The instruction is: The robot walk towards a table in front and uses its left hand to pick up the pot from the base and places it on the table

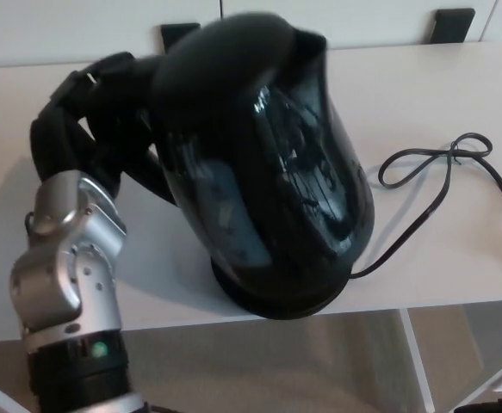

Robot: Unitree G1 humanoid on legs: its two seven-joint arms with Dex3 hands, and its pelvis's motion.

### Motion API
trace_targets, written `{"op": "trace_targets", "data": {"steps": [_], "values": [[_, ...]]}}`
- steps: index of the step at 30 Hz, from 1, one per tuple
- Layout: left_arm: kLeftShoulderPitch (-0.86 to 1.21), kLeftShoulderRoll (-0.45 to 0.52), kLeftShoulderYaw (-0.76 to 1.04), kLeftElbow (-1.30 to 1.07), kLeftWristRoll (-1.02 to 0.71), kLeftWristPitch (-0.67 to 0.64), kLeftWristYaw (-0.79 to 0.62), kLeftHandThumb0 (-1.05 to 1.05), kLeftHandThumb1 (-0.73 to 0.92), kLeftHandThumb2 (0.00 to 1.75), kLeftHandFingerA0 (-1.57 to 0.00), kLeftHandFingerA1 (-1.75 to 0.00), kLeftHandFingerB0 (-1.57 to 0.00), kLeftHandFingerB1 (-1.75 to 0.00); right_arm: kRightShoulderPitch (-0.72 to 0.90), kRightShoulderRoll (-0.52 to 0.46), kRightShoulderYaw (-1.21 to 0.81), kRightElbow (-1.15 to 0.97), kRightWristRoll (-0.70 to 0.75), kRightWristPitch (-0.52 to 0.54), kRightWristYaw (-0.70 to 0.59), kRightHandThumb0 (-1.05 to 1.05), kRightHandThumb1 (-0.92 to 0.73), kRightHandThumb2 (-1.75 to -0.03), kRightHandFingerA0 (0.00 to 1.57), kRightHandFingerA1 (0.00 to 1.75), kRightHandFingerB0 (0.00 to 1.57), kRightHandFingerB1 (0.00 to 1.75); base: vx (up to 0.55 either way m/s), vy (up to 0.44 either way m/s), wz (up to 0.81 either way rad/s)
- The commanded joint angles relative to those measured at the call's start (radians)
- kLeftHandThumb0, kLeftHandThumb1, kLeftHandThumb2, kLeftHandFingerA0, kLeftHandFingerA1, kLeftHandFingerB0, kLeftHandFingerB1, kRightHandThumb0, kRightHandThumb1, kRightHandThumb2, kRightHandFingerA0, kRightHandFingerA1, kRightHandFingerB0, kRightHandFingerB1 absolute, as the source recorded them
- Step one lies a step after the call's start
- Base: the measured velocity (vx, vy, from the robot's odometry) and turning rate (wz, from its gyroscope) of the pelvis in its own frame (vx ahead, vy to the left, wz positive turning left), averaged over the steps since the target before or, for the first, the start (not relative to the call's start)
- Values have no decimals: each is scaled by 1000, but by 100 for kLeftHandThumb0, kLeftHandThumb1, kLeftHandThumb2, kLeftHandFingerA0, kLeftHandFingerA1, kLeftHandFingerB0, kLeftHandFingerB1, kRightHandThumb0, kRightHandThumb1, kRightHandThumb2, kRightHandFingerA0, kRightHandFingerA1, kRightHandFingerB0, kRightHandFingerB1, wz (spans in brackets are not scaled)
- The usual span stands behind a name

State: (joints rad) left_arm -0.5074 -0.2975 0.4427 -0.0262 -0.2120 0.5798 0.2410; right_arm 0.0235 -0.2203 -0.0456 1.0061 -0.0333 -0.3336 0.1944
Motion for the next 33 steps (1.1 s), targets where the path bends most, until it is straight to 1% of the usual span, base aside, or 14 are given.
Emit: {"op": "trace_targets", "data": {"steps": [1,2,5,6,7,8,10,11,14,15,18,21,24,33], "values": [[-270,-14,158,-133,-410,190,125,-20,83,64,-96,-151,-58,-86,2,-19,7,-22,-15,15,-7,-64,-40,-65,82,79,61,72,0,0,0],[-278,5,159,-132,-394,194,123,-20,82,65,-94,-153,-63,-101,0,-19,7,-17,-14,14,-6,-65,-39,-66,83,79,62,72,0,0,0],[-301,46,166,-124,-357,205,132,-23,84,64,-93,-150,-65,-99,-6,-21,-1,-9,-5,13,-4,-65,-38,-66,83,80,63,73,0,0,0],[-308,74,179,-118,-349,209,133,-21,85,65,-90,-152,-71,-92,-4,-22,1,-6,-7,9,-6,-66,-38,-65,85,78,63,71,0,0,0],[-311,85,185,-116,-347,213,133,-21,85,65,-90,-152,-71,-92,-4,-22,1,-4,-9,7,-7,-66,-38,-65,85,78,63,71,0,0,0],[-304,124,182,-108,-324,215,103,-18,87,65,-85,-160,-70,-89,-5,-21,1,1,-8,5,-4,-66,-38,-64,84,78,63,71,0,0,0],[-299,158,182,-101,-306,220,79,-17,87,66,-85,-162,-70,-91,-4,-22,4,2,-10,0,-1,-66,-39,-64,83,78,63,71,0,0,0],[-284,203,174,-87,-279,205,39,-11,85,68,-85,-167,-71,-93,-2,-24,6,1,-13,-2,-2,-66,-39,-65,81,76,62,71,0,0,0],[-270,249,164,-70,-261,195,9,-8,84,69,-87,-166,-74,-97,1,-26,6,-5,-13,1,-4,-67,-39,-65,81,76,62,71,0,0,0],[-260,272,162,-62,-258,191,-6,-11,84,66,-85,-170,-70,-98,3,-27,5,-5,-12,1,-4,-67,-39,-64,81,75,61,70,0,0,0],[-238,336,164,-36,-257,176,-41,-15,85,64,-78,-171,-70,-95,1,-28,0,-2,-4,3,2,-66,-39,-64,81,76,61,70,0,0,0],[-218,436,169,17,-238,139,-92,-14,83,66,-82,-167,-73,-91,-2,-28,-4,-7,0,8,1,-64,-40,-64,80,75,61,70,0,0,0],[-199,496,153,52,-219,97,-126,-14,81,65,-83,-167,-72,-92,-7,-27,-12,-3,7,14,2,-66,-39,-64,82,77,61,71,0,0,0],[-129,603,113,125,-169,-24,-188,-12,82,64,-78,-168,-69,-98,-7,-29,-9,-16,0,16,0,-62,-39,-66,82,77,61,71,0,0,0]]}}
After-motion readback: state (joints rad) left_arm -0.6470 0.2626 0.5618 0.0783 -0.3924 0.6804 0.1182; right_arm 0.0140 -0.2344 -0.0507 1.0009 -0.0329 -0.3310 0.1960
